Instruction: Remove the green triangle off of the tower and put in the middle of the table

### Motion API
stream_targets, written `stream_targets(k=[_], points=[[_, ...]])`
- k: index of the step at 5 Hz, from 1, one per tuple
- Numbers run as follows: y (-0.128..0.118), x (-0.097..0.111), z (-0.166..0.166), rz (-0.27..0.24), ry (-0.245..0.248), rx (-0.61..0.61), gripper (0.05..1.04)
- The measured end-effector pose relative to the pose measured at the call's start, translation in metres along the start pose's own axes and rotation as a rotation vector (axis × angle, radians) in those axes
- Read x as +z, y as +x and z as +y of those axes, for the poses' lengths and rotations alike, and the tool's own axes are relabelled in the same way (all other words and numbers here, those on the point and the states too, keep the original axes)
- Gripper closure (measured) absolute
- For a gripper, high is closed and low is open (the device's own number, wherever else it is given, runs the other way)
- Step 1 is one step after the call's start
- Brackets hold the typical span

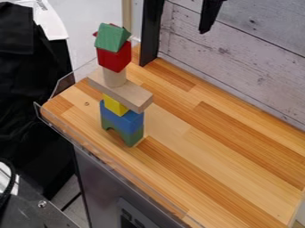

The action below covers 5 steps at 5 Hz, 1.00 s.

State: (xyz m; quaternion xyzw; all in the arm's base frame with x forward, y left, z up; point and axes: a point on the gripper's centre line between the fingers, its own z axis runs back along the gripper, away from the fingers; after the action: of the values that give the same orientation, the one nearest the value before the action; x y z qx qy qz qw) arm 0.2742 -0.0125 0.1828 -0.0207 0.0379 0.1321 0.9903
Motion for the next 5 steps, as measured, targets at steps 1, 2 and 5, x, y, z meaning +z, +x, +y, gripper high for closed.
stream_targets(k=[1,2,5], points=[[0.000,-0.010,0.001,0.035,0.010,0.003,0.084],[0.007,-0.002,0.004,0.011,-0.018,0.021,0.084],[0.023,0.026,0.046,-0.049,-0.021,0.105,0.084]])
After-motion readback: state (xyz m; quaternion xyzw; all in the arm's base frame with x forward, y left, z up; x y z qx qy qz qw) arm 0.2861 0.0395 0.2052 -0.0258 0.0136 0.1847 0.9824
